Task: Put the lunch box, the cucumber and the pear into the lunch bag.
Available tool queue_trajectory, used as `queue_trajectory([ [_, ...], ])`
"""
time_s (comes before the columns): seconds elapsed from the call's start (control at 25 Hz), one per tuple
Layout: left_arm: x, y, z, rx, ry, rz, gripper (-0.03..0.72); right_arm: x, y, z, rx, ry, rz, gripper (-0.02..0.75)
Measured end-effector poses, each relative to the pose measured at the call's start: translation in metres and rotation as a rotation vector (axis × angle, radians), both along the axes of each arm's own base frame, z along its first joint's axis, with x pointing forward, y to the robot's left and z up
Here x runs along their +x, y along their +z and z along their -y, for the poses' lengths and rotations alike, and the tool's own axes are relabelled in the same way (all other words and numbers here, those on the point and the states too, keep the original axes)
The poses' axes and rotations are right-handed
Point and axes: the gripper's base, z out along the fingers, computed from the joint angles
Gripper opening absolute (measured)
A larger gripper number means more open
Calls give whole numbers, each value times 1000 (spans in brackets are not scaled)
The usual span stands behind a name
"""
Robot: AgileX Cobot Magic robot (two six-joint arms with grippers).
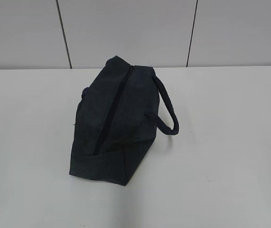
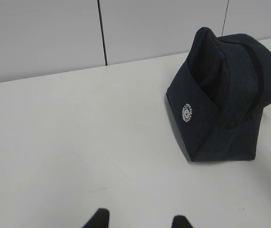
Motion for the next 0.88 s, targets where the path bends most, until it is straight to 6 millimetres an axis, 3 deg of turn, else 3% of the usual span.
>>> queue_trajectory([
  [0.88, 0, 0, 0, 0, 0, 0, 241, 0, 0, 0, 0, 0, 0, 371],
])
